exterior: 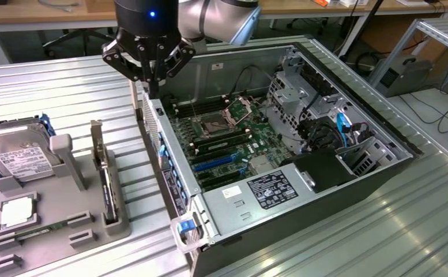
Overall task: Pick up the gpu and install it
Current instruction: 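Reach for the gpu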
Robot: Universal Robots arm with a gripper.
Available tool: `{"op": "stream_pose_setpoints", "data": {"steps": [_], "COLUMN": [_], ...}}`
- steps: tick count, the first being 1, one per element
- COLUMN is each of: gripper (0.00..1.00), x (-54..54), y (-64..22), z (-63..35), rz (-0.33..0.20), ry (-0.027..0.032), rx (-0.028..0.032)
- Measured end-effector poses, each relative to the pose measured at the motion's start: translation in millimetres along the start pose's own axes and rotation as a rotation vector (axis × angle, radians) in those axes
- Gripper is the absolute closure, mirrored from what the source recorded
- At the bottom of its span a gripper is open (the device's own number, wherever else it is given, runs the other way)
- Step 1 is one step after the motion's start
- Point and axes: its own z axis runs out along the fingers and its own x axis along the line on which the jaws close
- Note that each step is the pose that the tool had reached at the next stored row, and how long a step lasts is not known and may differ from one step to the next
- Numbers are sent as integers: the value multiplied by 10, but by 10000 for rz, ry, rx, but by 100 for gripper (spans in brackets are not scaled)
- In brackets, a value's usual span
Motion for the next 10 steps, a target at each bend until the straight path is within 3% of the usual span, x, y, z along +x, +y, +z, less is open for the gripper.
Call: {"op": "stream_pose_setpoints", "data": {"steps": [10], "gripper": [89], "x": [100], "y": [-8], "z": [12], "rz": [0], "ry": [31], "rx": [2]}}
